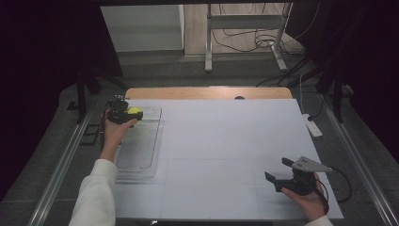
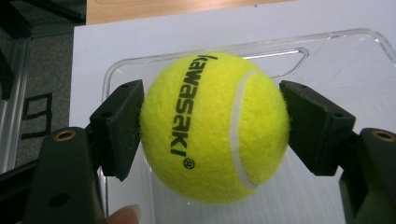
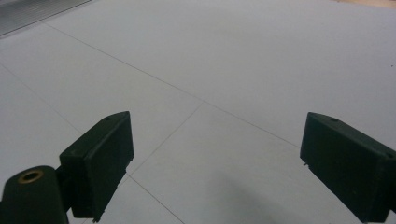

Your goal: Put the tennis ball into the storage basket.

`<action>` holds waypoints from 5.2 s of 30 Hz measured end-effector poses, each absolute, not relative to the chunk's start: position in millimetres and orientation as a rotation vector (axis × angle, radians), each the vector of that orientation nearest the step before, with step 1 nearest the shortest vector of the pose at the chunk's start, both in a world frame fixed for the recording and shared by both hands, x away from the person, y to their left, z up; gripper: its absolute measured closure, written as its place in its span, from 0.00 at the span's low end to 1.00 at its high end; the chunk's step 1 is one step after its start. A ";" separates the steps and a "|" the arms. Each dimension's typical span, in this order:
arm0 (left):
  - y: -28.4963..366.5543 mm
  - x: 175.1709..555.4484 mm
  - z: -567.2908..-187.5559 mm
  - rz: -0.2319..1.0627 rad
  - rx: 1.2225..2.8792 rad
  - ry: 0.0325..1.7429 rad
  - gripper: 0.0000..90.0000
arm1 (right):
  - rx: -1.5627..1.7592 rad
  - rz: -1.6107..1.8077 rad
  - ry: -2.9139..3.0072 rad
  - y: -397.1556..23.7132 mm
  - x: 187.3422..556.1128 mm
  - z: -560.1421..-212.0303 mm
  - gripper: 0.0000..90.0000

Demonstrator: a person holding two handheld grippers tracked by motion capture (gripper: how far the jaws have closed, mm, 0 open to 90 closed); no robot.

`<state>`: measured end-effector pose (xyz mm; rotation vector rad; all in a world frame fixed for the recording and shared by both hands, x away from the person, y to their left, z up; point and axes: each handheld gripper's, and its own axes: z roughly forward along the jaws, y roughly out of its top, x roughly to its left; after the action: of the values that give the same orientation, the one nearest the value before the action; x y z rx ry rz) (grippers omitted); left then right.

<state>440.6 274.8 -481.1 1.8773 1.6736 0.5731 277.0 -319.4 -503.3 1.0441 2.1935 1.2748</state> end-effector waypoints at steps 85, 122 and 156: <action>271.3 423.5 -471.1 0.619 1.876 1.564 0.19 | 1.042 1.275 2.196 -319.5 277.6 -503.6 0.11; 253.8 351.6 -432.7 0.572 1.760 1.261 0.19 | 1.056 1.305 2.190 -321.9 280.4 -503.4 0.11; 218.4 256.8 -469.1 0.439 1.814 1.059 0.17 | 1.034 1.306 2.189 -319.2 281.6 -502.2 0.12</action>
<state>256.8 218.4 -469.1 1.8141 1.0590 0.4393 281.6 -319.2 -502.2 1.0336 2.1893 1.3060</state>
